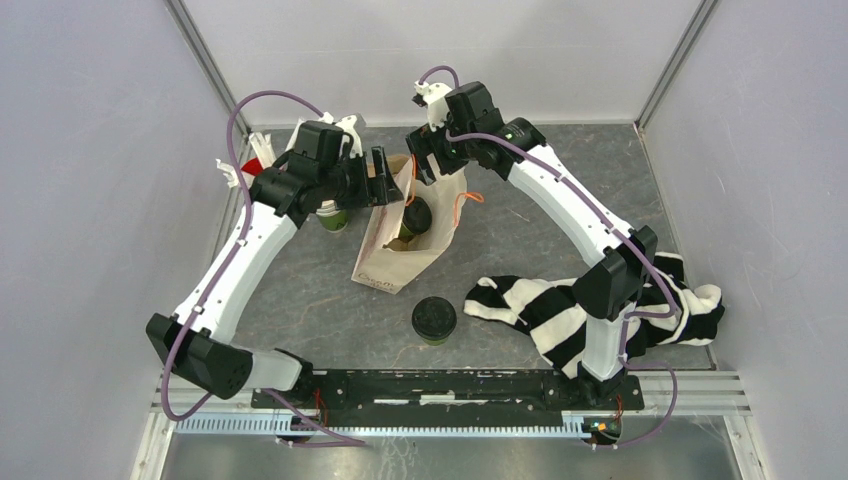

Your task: Pack the takeout coffee

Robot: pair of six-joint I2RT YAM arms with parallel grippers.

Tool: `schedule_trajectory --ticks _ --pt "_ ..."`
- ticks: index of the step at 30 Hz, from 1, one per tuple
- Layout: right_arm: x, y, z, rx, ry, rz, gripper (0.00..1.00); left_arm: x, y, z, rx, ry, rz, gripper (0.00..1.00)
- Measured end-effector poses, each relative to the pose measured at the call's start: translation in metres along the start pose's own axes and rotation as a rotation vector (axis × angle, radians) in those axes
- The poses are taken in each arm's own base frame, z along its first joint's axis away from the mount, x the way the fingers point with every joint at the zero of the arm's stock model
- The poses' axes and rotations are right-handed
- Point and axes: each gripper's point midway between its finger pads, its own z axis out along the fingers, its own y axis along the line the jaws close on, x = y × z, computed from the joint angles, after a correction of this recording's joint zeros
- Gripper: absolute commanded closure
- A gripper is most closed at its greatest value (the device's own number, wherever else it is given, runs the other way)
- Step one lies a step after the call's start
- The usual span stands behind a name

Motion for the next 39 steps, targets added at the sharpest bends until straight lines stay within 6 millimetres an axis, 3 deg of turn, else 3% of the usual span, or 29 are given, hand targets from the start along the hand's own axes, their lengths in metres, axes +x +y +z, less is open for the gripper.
schedule_trajectory --ticks 6,12,16,18,22,28,32,39 --pt "-0.004 0.001 0.0 -0.009 -0.015 -0.007 0.12 -0.017 -0.016 -0.019 0.044 -0.078 -0.029 0.1" --pt "-0.007 0.006 -0.003 -0.027 -0.035 0.016 0.11 -0.045 -0.049 -0.053 0.184 -0.227 -0.062 0.01" --pt "-0.004 0.007 -0.006 -0.029 -0.03 0.022 0.11 -0.055 -0.063 -0.079 0.25 -0.321 -0.065 0.0" --pt "-0.004 0.007 -0.006 -0.029 -0.031 0.022 0.11 -0.059 -0.067 -0.082 0.269 -0.335 -0.058 0.01" --pt "-0.004 0.009 -0.006 -0.032 -0.031 0.026 0.1 -0.065 -0.068 -0.064 0.261 -0.299 -0.065 0.17" --pt "-0.014 0.012 -0.009 -0.036 -0.053 0.031 0.09 -0.05 -0.051 -0.02 0.198 -0.174 -0.109 0.44" --pt "-0.016 0.012 -0.01 -0.036 -0.058 0.036 0.06 -0.046 -0.049 -0.02 0.184 -0.152 -0.117 0.68" --pt "-0.012 -0.002 -0.022 0.035 -0.032 0.085 0.02 -0.052 -0.049 -0.029 0.163 -0.171 -0.117 0.9"
